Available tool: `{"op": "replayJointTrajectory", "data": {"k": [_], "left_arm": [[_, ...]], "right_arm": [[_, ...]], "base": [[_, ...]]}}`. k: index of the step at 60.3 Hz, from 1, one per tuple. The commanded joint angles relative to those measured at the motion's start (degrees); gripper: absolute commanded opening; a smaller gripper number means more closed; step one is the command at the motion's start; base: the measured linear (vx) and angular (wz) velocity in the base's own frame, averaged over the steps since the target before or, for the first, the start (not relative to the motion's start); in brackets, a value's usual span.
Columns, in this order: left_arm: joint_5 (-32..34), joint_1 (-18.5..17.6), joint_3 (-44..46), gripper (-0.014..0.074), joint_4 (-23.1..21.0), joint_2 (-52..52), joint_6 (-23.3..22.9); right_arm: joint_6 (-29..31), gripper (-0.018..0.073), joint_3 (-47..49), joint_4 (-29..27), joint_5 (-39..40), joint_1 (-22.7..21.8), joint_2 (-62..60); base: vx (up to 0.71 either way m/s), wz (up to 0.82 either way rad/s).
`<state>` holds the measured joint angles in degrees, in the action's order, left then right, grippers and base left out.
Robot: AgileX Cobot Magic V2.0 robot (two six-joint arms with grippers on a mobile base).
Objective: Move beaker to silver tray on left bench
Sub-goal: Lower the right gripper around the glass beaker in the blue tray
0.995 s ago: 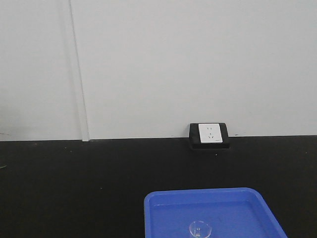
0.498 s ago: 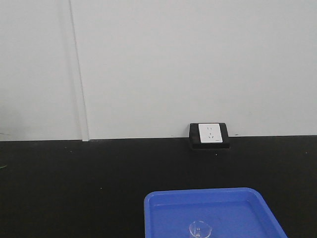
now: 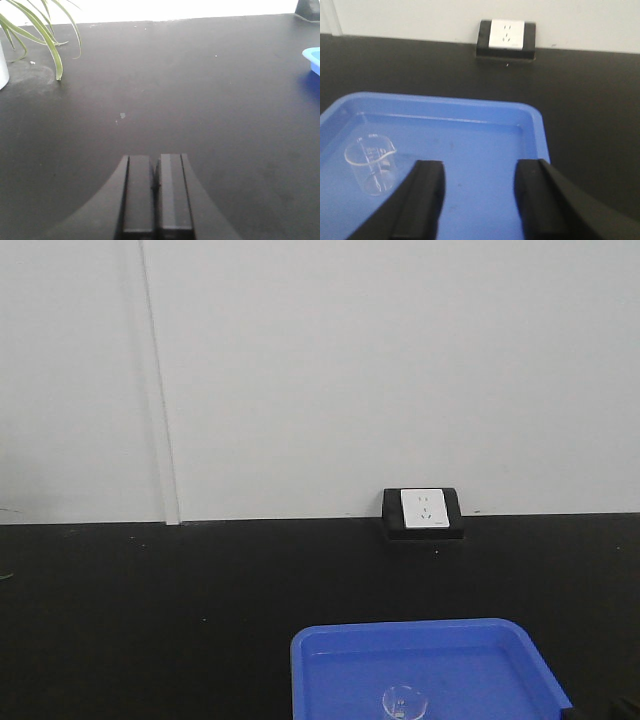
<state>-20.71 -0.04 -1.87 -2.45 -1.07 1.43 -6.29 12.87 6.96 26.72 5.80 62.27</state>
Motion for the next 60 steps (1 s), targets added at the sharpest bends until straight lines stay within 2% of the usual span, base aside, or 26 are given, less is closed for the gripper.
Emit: {"op": "replayJointTrajectory", "data": {"k": [1,5,16,20,28,37,60], "left_arm": [[4.5,-0.2,-1.1,0.0001,-0.4,-0.3,0.0],[4.5,-0.2,-1.1,0.0001,-0.4,-0.3,0.0],[4.5,-0.2,-1.1,0.0001,-0.4,-0.3,0.0],[4.5,-0.2,-1.1,0.0001,-0.4,-0.3,0.0],[4.5,-0.2,-1.1,0.0001,-0.4,-0.3,0.0],[4.5,-0.2,-1.1,0.0001,-0.4,-0.3,0.0],[4.5,-0.2,-1.1,0.0001,-0.4,-0.3,0.0]], "right_arm": [[0.0,0.0485,2.0,1.3,10.1,-0.2,4.7],[0.6,0.0499,2.0,4.6,14.1,-0.2,9.1],[2.0,0.0501,4.0,21.5,24.3,-0.2,22.6],[0.5,0.0510,6.0,23.9,25.6,-0.2,26.8],[-1.7,0.0554,11.5,25.8,26.0,0.3,33.7],[-1.5,0.0595,16.9,25.8,24.8,3.3,39.1],[-1.8,0.0594,27.8,25.2,23.6,6.7,49.7]], "base": [[0.00,0.00],[0.00,0.00],[0.00,0.00],[0.00,0.00],[0.00,0.00],[0.00,0.00],[0.00,0.00]]}}
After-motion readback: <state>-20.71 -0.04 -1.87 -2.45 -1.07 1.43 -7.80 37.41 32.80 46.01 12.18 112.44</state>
